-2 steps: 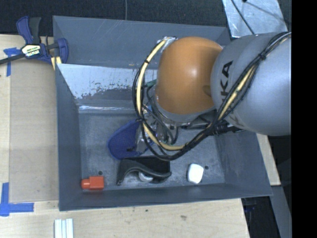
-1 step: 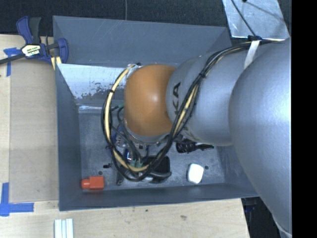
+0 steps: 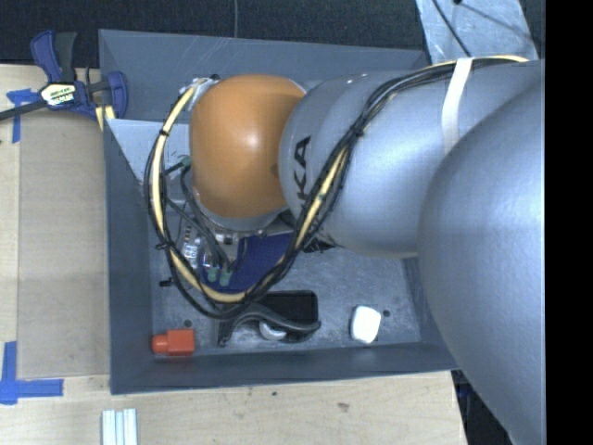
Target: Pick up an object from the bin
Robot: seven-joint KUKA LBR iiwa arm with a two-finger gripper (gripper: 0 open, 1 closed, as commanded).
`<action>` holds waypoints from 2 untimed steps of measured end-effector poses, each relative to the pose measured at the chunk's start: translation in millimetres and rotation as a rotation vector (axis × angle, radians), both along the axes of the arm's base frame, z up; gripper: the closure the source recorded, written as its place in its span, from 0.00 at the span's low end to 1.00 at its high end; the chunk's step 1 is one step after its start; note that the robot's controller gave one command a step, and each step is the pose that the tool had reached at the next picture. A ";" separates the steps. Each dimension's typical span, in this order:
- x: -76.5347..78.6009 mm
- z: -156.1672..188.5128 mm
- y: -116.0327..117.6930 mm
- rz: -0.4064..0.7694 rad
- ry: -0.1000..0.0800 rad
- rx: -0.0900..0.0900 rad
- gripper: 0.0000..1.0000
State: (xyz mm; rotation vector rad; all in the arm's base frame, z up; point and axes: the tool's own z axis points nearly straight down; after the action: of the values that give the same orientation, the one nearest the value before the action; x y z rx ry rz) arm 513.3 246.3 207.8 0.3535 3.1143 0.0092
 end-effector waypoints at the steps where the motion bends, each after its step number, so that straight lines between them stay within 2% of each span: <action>1: -1.1 -2.7 -3.4 -0.003 0.006 -0.005 0.00; 2: -16.8 -107.6 -96.0 0.029 0.011 -0.007 0.00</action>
Offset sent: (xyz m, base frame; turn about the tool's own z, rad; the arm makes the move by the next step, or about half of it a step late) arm 0.0000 0.0000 0.0000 0.0000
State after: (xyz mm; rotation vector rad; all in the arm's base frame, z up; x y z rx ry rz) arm 496.5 150.3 100.2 0.3093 3.1295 -0.0041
